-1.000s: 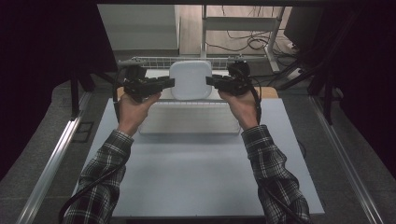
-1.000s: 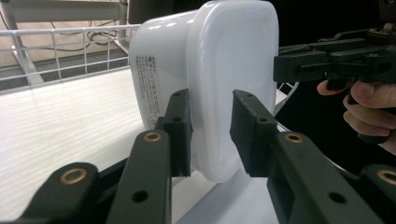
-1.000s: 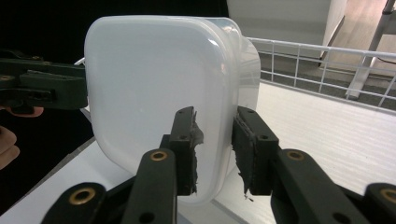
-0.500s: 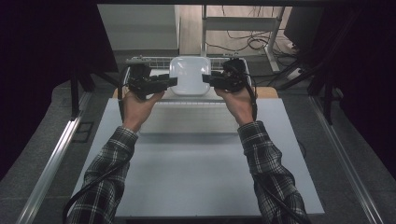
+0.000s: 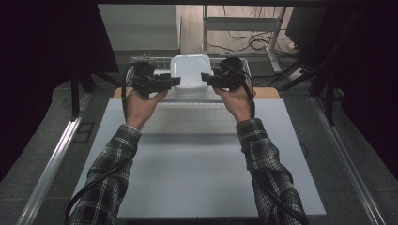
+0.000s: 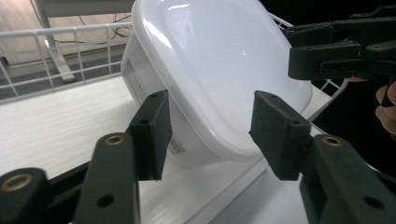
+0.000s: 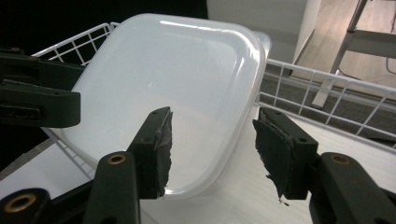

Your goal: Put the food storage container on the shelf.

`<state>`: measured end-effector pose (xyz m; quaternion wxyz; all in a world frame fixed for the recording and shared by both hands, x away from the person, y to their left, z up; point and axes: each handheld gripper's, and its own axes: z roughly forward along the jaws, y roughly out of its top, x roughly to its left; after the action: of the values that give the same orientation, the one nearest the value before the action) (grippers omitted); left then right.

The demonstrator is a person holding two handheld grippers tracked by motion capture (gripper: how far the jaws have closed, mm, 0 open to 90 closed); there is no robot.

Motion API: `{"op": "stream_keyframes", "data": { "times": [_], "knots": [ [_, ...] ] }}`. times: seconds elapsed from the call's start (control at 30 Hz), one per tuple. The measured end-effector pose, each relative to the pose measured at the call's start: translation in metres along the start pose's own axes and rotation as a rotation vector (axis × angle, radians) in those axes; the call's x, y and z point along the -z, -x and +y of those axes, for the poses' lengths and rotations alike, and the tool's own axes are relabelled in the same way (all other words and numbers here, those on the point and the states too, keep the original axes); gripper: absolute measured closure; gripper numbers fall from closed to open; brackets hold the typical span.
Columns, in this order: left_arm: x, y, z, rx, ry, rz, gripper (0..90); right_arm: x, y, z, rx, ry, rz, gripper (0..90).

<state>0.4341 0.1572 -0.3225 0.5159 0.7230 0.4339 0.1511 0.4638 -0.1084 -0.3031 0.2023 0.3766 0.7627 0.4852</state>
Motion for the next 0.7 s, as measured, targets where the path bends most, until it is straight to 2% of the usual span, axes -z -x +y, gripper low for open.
{"op": "stream_keyframes", "data": {
  "times": [0.07, 0.17, 0.27, 0.3, 0.47, 0.57, 0.7],
  "knots": [
    [-0.001, 0.000, 0.002, 0.000, -0.002, 0.004, 46.5, -0.002, 0.001, 0.000, -0.004, 0.002, -0.002, 45.5],
    [-0.003, -0.002, 0.008, -0.009, -0.008, 0.033, 46.4, -0.004, 0.002, 0.001, -0.014, 0.009, -0.004, 45.6],
    [-0.005, -0.005, 0.010, 0.002, -0.009, 0.038, 46.0, -0.006, 0.003, 0.002, -0.016, 0.015, -0.007, 45.6],
    [-0.007, -0.007, 0.013, 0.013, -0.013, 0.042, 46.0, -0.008, 0.005, 0.003, -0.032, 0.020, -0.007, 45.6],
    [-0.010, -0.003, 0.018, -0.017, -0.015, 0.080, 44.0, -0.010, 0.007, 0.004, -0.040, 0.024, -0.023, 45.3],
    [-0.008, -0.001, 0.018, -0.037, 0.007, 0.069, 40.4, -0.008, 0.007, 0.003, -0.037, 0.022, -0.025, 42.1],
    [-0.006, 0.003, 0.015, -0.055, 0.007, 0.031, 32.9, -0.005, 0.012, 0.001, -0.059, 0.028, 0.030, 32.3]
  ]
}}
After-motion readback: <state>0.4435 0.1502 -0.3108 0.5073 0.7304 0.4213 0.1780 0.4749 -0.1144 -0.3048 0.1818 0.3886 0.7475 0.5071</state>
